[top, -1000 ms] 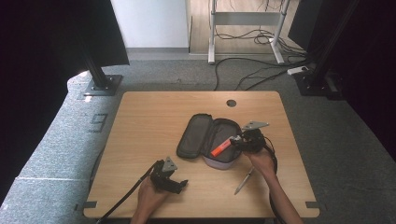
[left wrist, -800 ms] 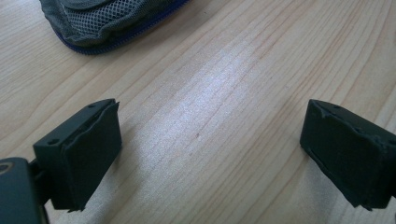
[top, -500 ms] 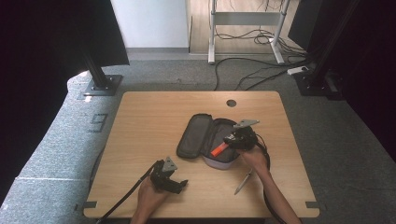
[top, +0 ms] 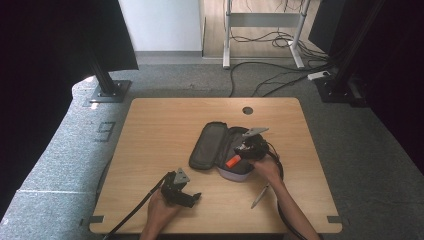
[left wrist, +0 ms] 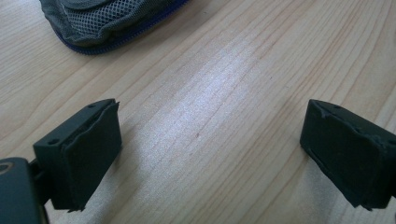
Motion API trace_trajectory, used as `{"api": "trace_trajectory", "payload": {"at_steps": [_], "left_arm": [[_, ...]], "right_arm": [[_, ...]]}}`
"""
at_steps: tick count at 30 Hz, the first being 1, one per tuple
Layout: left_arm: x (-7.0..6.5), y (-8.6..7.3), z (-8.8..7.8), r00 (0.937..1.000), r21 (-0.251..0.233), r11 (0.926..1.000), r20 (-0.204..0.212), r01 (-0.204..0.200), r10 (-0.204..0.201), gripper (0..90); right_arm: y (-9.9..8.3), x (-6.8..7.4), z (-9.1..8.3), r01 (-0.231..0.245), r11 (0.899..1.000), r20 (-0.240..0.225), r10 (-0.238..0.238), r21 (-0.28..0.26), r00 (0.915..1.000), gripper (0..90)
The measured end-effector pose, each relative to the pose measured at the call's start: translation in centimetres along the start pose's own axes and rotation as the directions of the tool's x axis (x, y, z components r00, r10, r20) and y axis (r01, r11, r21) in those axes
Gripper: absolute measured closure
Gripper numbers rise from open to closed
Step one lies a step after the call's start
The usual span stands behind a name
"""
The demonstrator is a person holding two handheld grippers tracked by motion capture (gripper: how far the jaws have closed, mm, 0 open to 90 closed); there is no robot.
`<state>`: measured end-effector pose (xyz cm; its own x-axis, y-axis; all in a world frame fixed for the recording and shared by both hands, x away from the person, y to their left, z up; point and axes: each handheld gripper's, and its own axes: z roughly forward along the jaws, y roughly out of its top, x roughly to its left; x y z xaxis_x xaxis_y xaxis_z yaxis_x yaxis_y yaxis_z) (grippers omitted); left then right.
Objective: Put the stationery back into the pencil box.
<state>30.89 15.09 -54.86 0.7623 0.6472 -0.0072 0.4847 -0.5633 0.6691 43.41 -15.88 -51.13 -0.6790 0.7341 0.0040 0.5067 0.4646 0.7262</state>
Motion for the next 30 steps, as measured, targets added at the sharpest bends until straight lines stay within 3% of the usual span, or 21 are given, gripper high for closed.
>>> {"api": "trace_trajectory", "payload": {"at_steps": [16, 30], "left_arm": [[0.0, 0.0, 0.0, 1.0, 0.0, 1.0, 0.0, 0.0, 0.0, 4.9], [0.0, 0.0, 0.0, 1.0, 0.0, 1.0, 0.0, 0.0, 0.0, 4.9]], "right_arm": [[0.1, 0.3, 1.4, 0.019, 0.999, -0.004, -0.019, 0.043, 0.9998, 45.3], [0.4, 0.0, 0.9, 0.001, 0.999, -0.019, 0.0, 0.037, 0.9998, 41.3]]}}
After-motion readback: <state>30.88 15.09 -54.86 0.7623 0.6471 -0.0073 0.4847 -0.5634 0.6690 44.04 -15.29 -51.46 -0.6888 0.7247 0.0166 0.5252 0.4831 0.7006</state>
